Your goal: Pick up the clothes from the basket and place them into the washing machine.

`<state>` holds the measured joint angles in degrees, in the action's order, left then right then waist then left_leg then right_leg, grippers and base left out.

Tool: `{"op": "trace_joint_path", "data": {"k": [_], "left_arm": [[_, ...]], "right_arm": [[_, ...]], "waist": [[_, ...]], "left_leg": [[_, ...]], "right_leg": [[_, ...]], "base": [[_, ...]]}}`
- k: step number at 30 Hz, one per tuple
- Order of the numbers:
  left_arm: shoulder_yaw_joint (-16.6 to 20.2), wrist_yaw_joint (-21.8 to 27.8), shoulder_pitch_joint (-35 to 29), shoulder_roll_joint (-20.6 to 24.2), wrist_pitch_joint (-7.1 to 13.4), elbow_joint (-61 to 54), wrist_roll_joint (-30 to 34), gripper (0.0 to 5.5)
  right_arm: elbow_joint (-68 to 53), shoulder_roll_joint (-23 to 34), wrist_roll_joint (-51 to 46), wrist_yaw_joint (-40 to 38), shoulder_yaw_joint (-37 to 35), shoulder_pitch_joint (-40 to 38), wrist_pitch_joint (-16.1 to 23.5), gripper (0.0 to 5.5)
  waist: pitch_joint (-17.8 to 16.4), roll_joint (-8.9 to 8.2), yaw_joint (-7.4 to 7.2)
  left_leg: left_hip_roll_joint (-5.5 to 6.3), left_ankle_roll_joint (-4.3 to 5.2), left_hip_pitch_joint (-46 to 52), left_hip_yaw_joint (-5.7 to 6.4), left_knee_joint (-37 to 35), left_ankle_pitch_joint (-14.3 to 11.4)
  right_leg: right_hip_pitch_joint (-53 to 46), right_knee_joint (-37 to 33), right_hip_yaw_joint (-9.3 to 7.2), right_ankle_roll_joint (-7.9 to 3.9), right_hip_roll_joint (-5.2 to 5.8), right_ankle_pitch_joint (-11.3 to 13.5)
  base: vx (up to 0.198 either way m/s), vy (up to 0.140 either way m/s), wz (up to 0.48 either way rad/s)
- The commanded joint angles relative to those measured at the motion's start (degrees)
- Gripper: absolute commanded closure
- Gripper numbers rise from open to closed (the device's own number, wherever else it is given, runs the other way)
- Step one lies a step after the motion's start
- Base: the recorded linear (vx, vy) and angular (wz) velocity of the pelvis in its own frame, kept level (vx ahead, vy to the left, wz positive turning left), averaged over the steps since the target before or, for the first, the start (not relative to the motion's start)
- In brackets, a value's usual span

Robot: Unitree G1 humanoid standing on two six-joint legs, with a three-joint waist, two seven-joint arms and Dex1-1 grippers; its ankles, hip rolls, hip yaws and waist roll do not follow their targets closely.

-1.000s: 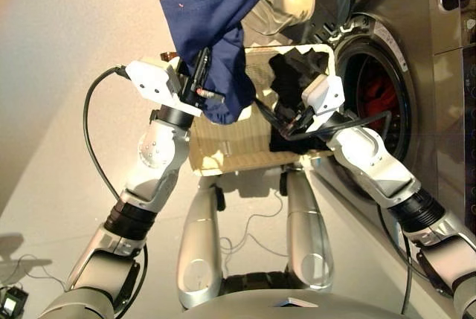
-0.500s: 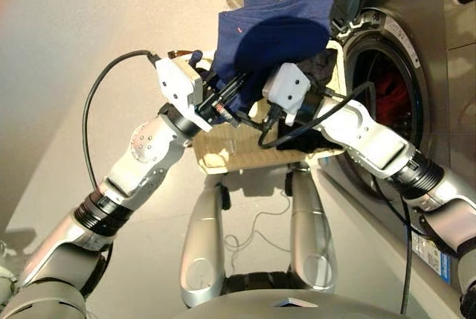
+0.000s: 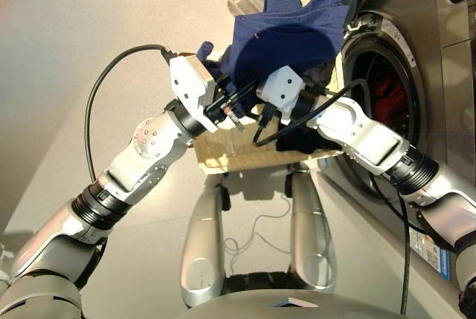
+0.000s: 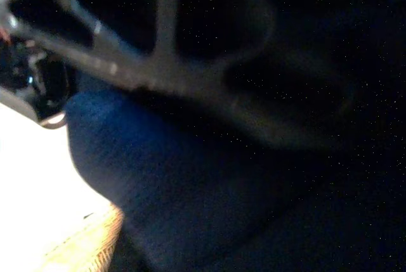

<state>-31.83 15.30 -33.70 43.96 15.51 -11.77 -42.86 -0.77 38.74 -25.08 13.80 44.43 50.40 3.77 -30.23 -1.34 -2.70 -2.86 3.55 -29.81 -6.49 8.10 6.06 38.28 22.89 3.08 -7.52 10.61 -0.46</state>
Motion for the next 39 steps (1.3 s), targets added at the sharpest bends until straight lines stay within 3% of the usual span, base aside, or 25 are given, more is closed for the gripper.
{"op": "trace_joint_path", "data": {"k": [1, 6, 7, 9, 10, 16, 25, 32, 39], "left_arm": [[-1.98, 1.00, 0.36, -0.25, 2.52, -8.25, 0.53, 5.50], [-1.36, 0.45, 1.20, -1.23, 2.90, -7.86, 0.59, 5.50], [-0.94, 0.41, 1.58, -1.60, 2.96, -7.67, 0.52, 4.70], [-0.59, 0.13, 2.00, -2.00, 3.17, -7.40, 0.81, 1.19], [-0.44, -0.05, 2.03, -2.10, 3.24, -7.28, 0.89, 0.00], [0.96, -3.03, 3.41, -4.03, 5.39, -6.71, 4.25, 0.00], [1.48, -7.92, 4.12, -7.05, 7.69, -6.31, 7.81, 0.00], [1.93, -12.60, 3.31, -9.75, 10.18, -5.28, 10.73, 0.00], [3.49, -20.91, 2.57, -14.27, 12.89, -3.98, 16.38, 0.00]], "right_arm": [[-5.92, -3.85, -0.59, -2.03, -3.70, 1.77, 6.04, 5.50], [-6.73, -4.70, 1.63, -4.27, -6.47, -0.48, 8.54, 5.50], [-6.74, -4.78, 1.76, -4.48, -7.02, -0.89, 8.87, 5.50], [-7.05, -5.32, 2.77, -5.53, -8.20, -1.85, 9.67, 5.50], [-7.03, -5.66, 3.16, -6.28, -9.12, -2.45, 10.24, 5.50], [-5.18, -10.72, 4.62, -12.94, -15.36, -7.72, 14.70, 5.50], [-0.85, -14.54, 17.90, -27.22, -21.35, -13.19, 17.86, 5.50], [4.98, -14.59, 24.89, -34.45, -22.09, -16.46, 18.68, 5.50], [14.05, -14.37, 29.75, -41.58, -20.85, -17.46, 19.36, 5.50]], "waist": [[2.11, 0.44, 0.21], [2.09, 0.67, 0.24], [2.15, 0.74, 0.22], [2.25, 1.00, 0.25], [2.28, 1.13, 0.26], [2.48, 2.00, 0.26], [2.44, 2.90, 0.42], [1.89, 3.16, 0.44], [0.63, 2.94, 0.33]], "left_leg": [[0.43, 2.74, -1.25, 0.47, 4.58, -2.32], [0.56, 2.66, -1.42, 0.51, 4.38, -2.19], [0.64, 2.64, -1.47, 0.40, 4.25, -2.16], [0.76, 2.57, -1.61, 0.38, 4.13, -2.09], [0.79, 2.51, -1.68, 0.38, 4.13, -2.11], [0.93, 2.30, -2.08, 0.54, 4.63, -2.29], [0.94, 1.99, -2.64, 0.70, 5.54, -2.76], [0.56, 1.75, -3.50, 1.02, 7.60, -3.56], [-0.37, 1.61, -6.06, 1.56, 13.08, -5.74]], "right_leg": [[-3.28, -11.23, -0.07, -3.78, -0.16, 9.55], [-3.21, -11.62, 0.11, -3.99, 0.03, 9.82], [-3.15, -11.83, 0.17, -4.07, 0.10, 9.95], [-2.98, -11.95, 0.28, -4.16, 0.21, 10.08], [-2.90, -11.93, 0.33, -4.18, 0.25, 10.10], [-2.71, -11.63, 0.25, -4.22, 0.51, 9.79], [-2.36, -10.50, 0.37, -4.02, 0.46, 8.94], [-1.58, -8.33, 0.40, -3.55, 0.15, 7.77], [1.03, -2.67, 0.59, -2.55, -0.82, 5.06]], "base": [[0.000, 0.000, 0.000], [0.000, 0.000, 0.000], [0.000, 0.000, 0.000], [0.000, 0.000, 0.000], [0.000, 0.000, 0.000], [0.000, 0.000, 0.000], [0.000, 0.000, 0.000], [0.000, 0.000, 0.000], [0.000, 0.000, 0.000]]}}
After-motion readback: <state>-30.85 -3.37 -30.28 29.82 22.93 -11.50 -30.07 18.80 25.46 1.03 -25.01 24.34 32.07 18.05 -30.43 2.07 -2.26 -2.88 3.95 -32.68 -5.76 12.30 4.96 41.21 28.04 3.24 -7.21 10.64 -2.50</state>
